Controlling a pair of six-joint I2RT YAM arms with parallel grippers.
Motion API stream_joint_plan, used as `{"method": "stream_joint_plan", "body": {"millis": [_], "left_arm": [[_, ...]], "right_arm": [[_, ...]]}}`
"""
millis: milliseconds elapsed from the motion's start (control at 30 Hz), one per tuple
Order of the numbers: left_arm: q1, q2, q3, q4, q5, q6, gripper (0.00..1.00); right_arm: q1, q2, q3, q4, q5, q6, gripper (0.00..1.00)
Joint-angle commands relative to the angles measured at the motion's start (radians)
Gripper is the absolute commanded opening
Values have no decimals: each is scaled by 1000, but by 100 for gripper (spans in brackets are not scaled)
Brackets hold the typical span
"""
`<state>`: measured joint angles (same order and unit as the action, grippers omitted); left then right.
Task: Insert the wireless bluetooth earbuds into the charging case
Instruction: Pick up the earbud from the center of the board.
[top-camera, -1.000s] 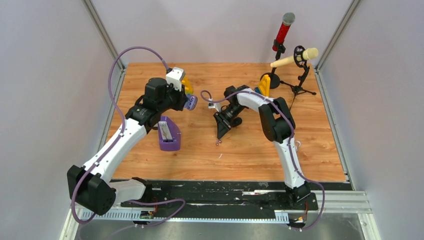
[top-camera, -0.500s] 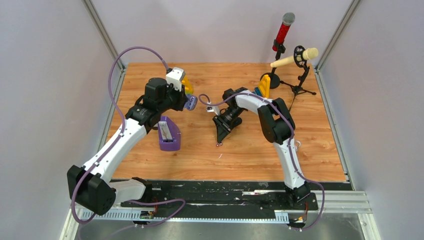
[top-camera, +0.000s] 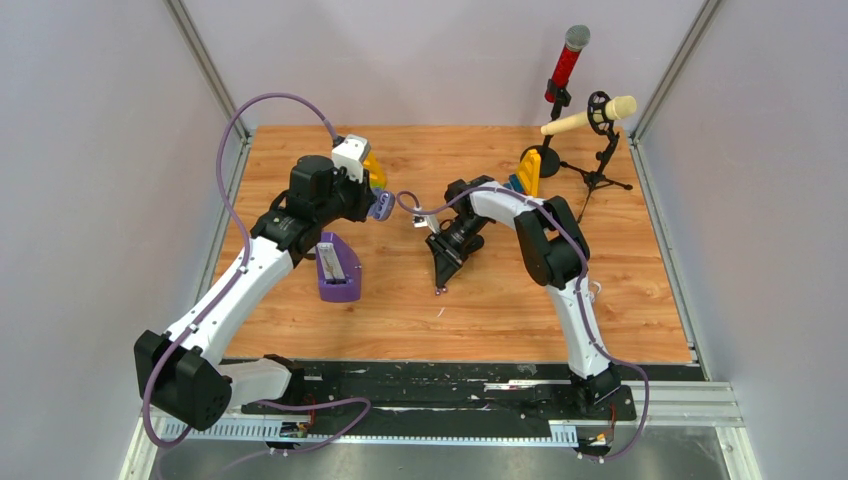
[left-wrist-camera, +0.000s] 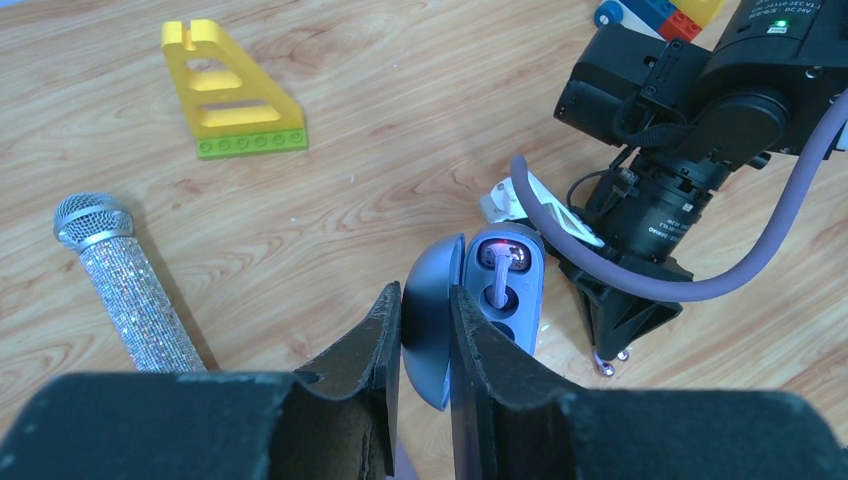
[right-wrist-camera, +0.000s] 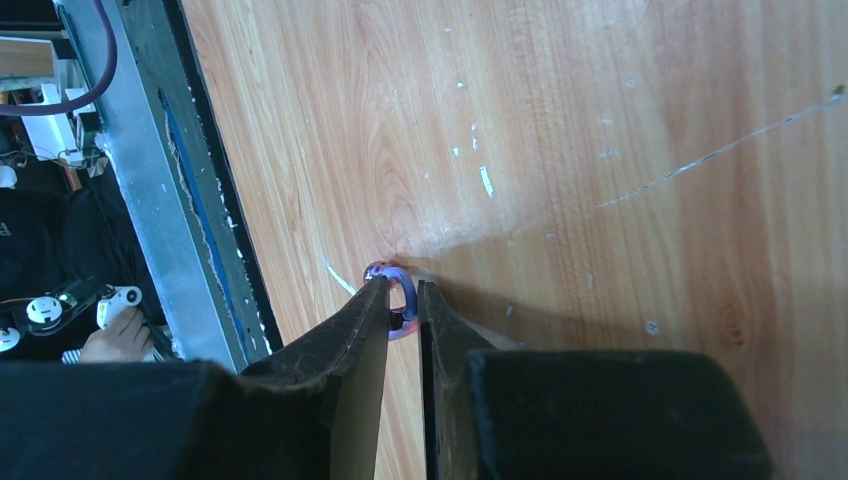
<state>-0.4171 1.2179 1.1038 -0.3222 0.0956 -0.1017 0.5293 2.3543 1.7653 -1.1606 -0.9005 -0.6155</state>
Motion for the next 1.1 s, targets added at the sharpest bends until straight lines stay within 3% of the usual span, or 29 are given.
{"method": "stream_joint_plan", "body": {"millis": [0,400,533,700,867,1067], "left_arm": [[6,-34,31,22,1,10,27],[6,-34,31,21,0,8,27],[6,-32,34,19,-4,7,26],[6,-13,48,3,-40,-20,27],[6,35,100,-36,-168,-98,28],[5,103,192,-108,-242,-167,30]], "right_arm": [[12,36,-30,17,116,-79,18],[8,42,12,-26,76,-93,2],[-11,2,30,-33,50,-85,2],[-60,-109,41,-9,62,-28,0],[-115,-281,-25,139,142,128,0],[-127,-477,-66,323,348,287,0]]}}
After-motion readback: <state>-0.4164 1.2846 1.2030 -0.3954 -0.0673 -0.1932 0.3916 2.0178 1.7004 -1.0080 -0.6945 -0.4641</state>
